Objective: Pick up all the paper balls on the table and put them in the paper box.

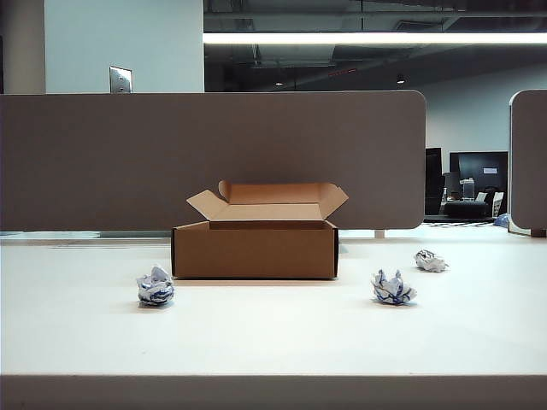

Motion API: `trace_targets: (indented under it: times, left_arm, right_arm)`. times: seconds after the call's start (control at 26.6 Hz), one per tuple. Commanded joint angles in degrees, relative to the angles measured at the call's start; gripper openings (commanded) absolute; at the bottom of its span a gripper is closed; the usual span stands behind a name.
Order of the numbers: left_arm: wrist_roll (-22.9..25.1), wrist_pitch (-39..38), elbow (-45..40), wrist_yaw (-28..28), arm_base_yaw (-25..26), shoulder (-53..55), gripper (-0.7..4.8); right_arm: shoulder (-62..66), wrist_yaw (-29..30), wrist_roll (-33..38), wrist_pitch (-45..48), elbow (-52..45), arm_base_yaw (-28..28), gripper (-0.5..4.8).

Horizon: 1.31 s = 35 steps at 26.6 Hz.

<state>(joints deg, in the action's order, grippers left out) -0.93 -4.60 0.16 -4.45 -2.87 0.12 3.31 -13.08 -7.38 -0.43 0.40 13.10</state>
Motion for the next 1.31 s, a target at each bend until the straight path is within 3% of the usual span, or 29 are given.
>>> trace_targets:
  times: [0.04,0.45,0.68,0.75,0.9,1.05,1.31]
  left_arm:
    - [0.26,-2.08,0.2,3.02,-0.02,0.04,-0.05]
    - [0.2,-2.08,0.2,4.76,-0.02,0.04,-0.04]
    - [-0.22,-3.08,5.7,10.29,-0.07,0.04,-0.05]
    - [-0.35,-4.5,8.81,10.29,-0.07,0.04,-0.05]
    - [-5.35,-5.53,17.46,11.34,-0.07,1.22,-0.05]
    - [-5.01,-6.99,24.94,11.85,-0.07,6.51,-0.05]
    - [-1.9,-6.91,36.0,19.65,-0.09,23.71,-0.05]
  right_arm:
    - [0.02,-0.22,-0.15,1.09,-0.31,0.02,-0.01]
    - [0.04,0.15,-0.13,0.55,-0.31,0.02,-0.01]
    - [0.04,0.9,3.41,5.42,1.29,0.02,-0.02]
    - [0.11,-0.46,5.88,4.09,3.63,0.02,-0.03]
    - [2.29,-2.89,9.11,-0.72,13.73,0.02,-0.03]
    - [8.07,-2.86,8.37,-4.31,23.26,0.02,-0.03]
    - [22.95,-2.01,3.76,-6.34,38.23,0.0,-0.02]
